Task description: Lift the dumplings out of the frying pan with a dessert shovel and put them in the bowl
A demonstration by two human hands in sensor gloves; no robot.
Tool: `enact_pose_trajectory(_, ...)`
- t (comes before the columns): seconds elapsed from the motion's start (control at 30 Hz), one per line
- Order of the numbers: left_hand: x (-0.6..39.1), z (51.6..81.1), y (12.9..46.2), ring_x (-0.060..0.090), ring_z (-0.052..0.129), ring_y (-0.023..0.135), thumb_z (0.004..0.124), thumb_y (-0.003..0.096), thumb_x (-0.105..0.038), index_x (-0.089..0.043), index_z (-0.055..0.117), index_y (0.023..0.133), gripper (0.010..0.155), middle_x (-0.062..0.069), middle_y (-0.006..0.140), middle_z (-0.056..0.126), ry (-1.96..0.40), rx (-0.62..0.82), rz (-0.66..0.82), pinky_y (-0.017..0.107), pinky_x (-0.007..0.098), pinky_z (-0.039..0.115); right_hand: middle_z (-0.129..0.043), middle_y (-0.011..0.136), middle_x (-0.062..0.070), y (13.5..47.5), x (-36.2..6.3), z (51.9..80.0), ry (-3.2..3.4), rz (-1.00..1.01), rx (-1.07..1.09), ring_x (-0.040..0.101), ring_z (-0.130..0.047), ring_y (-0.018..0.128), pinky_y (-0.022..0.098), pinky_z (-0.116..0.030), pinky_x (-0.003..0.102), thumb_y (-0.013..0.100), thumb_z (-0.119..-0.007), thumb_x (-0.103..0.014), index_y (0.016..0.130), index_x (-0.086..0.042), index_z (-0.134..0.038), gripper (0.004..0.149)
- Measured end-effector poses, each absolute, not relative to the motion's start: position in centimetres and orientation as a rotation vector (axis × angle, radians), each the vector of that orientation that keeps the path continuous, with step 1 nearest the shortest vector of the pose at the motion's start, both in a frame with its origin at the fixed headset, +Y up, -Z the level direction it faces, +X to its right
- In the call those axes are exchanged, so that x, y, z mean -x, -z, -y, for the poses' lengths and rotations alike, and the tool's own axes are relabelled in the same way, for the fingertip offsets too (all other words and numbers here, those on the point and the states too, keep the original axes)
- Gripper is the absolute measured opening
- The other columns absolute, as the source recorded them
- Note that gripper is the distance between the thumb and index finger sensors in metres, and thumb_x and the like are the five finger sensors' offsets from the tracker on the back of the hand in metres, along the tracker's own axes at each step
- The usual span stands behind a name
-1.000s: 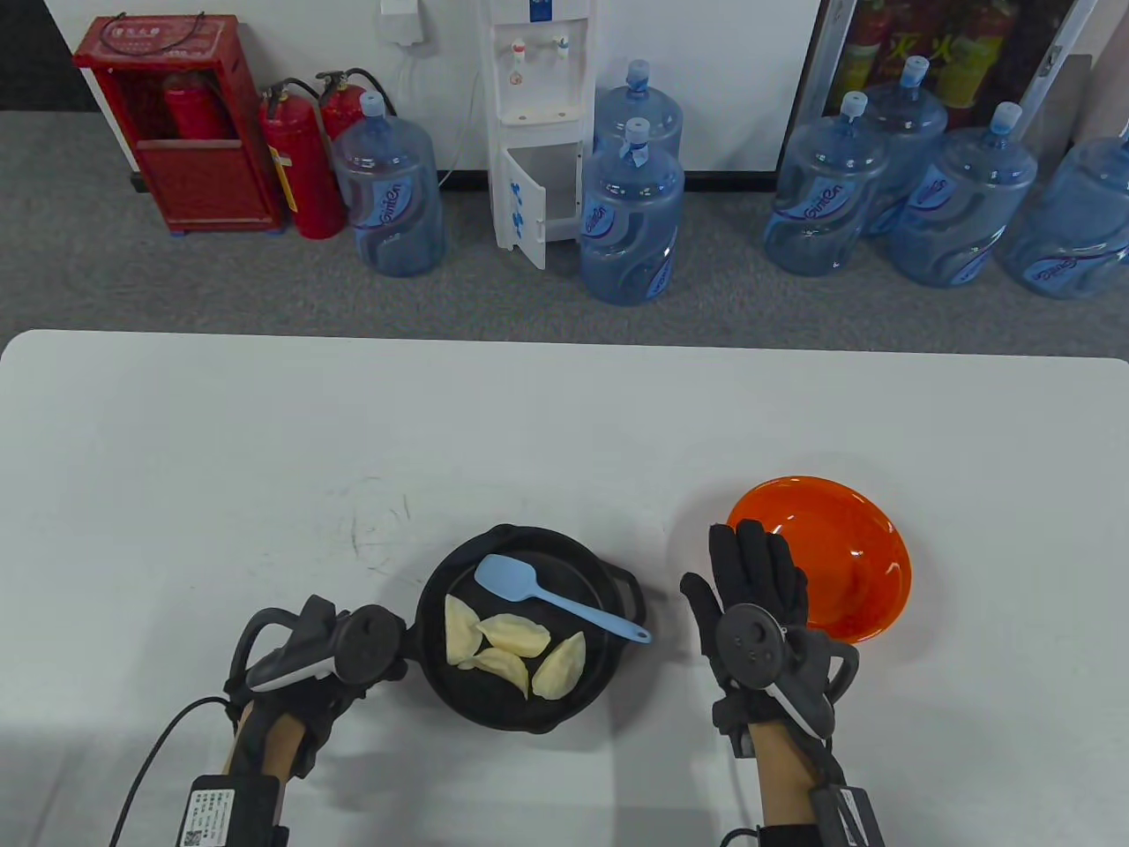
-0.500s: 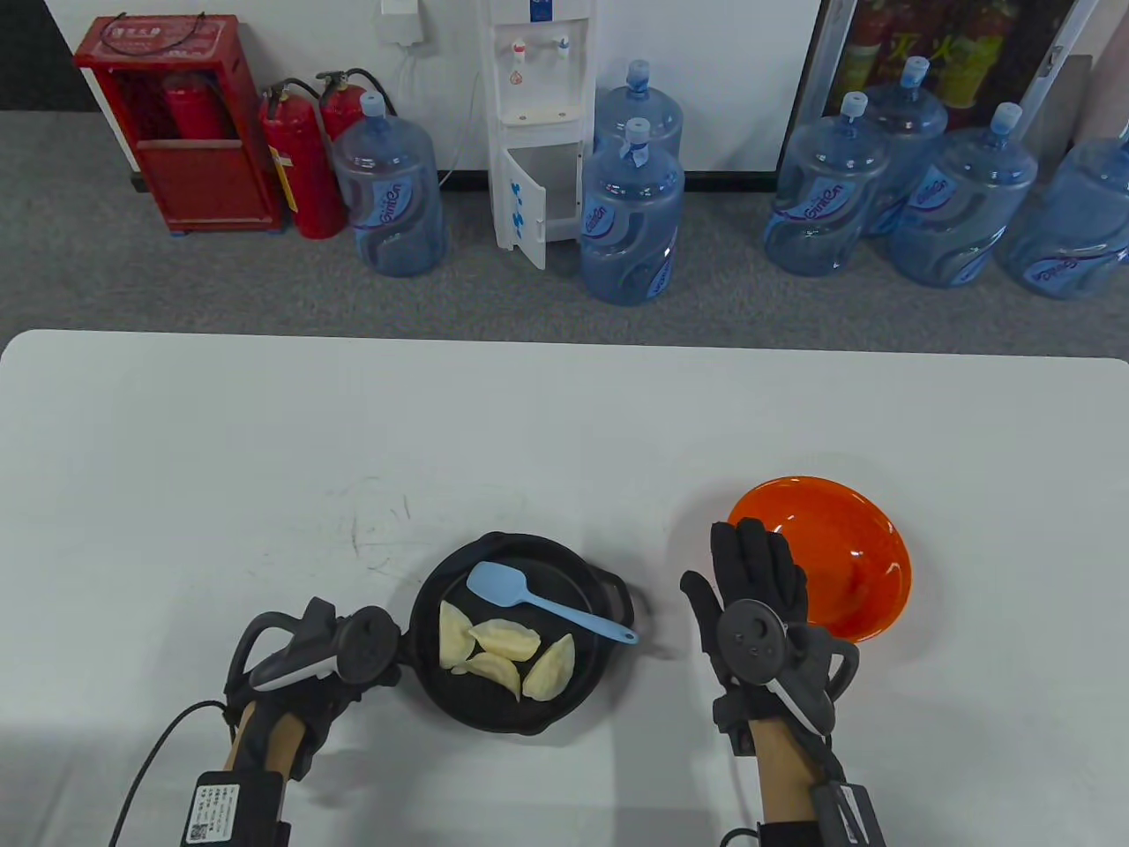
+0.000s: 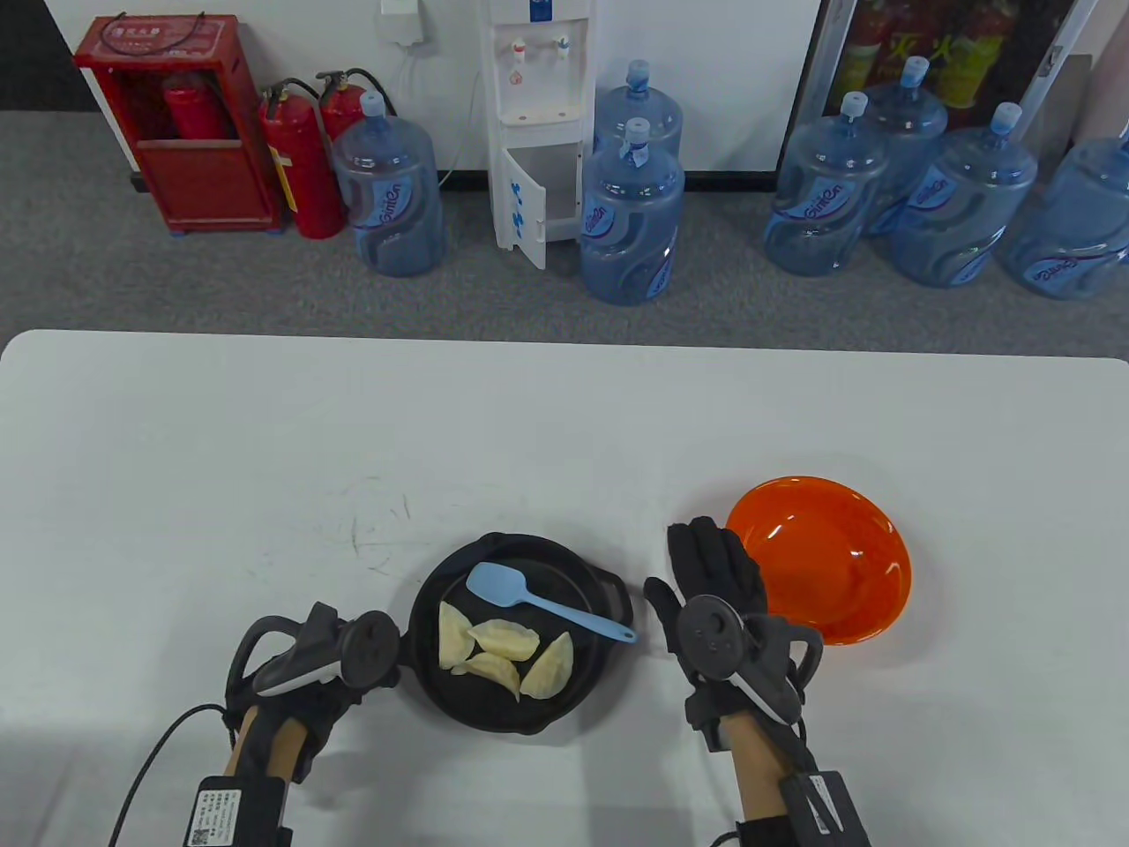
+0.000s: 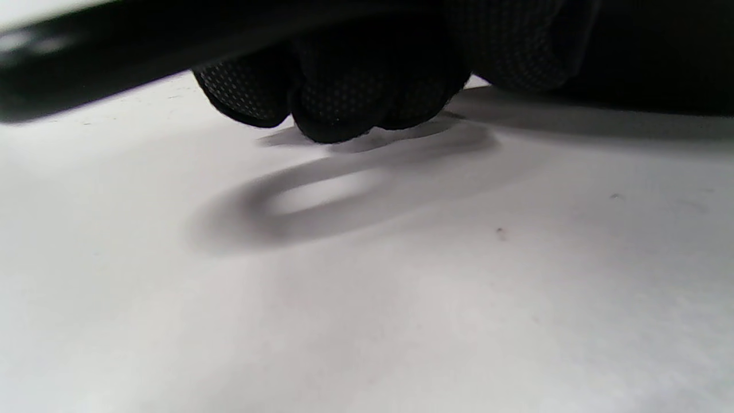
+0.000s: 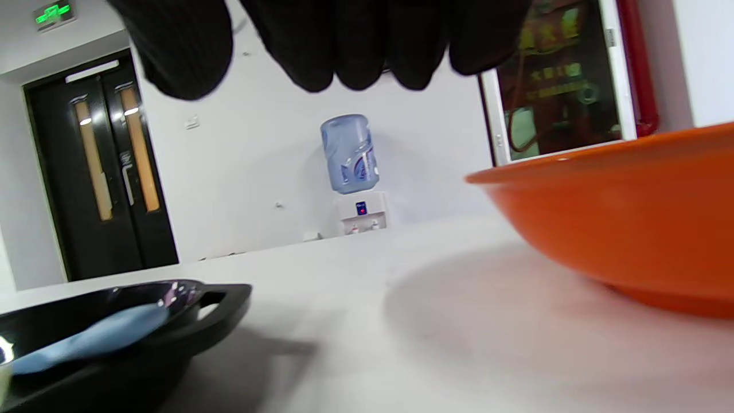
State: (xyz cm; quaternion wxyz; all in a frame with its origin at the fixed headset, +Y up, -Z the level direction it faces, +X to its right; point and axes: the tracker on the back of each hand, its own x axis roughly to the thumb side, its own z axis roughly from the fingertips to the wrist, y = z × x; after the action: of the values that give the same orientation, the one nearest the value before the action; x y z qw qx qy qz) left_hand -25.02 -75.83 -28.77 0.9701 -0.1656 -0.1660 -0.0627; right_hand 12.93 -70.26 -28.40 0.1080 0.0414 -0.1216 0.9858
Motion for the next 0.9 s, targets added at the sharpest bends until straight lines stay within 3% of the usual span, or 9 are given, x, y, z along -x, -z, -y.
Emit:
enact_pose_trajectory(0.13, 25.0, 75.8, 28.8, 0.01, 0.1, 0.068, 0.075, 0.0532, -0.049, -0.029, 0.07, 0.1, 0.051, -0.008, 0.085, 0.088, 0.123, 0.338, 0.336, 0.073, 0.047, 0.081, -0.059, 0.123, 0.004, 29.5, -10.1, 70.0, -2.969, 0.313, -0.226, 0.031, -0.062, 0.111, 0.083, -0.058, 0.051, 0.061, -0.075, -0.052, 0.114, -0.025, -0.065, 0.061)
enact_pose_trajectory(0.43, 25.1, 75.9, 28.8, 0.01, 0.1, 0.068, 0.075, 0.0532, -0.05, -0.029, 0.07, 0.1, 0.052, -0.009, 0.085, 0.088, 0.124, 0.342, 0.336, 0.073, 0.047, 0.081, -0.065, 0.121, -0.002, 31.2, -3.7, 71.9, -3.174, 0.056, -0.553, 0.027, -0.065, 0.111, 0.085, -0.056, 0.051, 0.058, -0.078, -0.051, 0.107, -0.031, -0.076, 0.053)
enact_pose_trajectory(0.67, 25.1, 75.8, 28.8, 0.01, 0.1, 0.068, 0.074, 0.0533, -0.049, -0.029, 0.07, 0.1, 0.052, -0.009, 0.085, 0.088, 0.127, 0.342, 0.334, 0.073, 0.047, 0.081, -0.06, 0.123, -0.001, 32.8, -1.6, 72.7, -3.279, -0.208, -0.54, 0.027, -0.061, 0.113, 0.085, -0.051, 0.055, 0.06, -0.078, -0.049, 0.099, -0.03, -0.085, 0.044)
enact_pose_trajectory(0.9, 25.1, 75.8, 28.8, 0.011, 0.1, 0.069, 0.074, 0.0535, -0.049, -0.029, 0.07, 0.1, 0.051, -0.009, 0.086, 0.088, 0.129, 0.348, 0.34, 0.075, 0.047, 0.079, -0.048, 0.128, 0.0, 33.0, -0.5, 73.2, -3.326, -0.26, -0.541, 0.03, -0.051, 0.116, 0.084, -0.048, 0.06, 0.059, -0.079, -0.048, 0.096, -0.028, -0.087, 0.043)
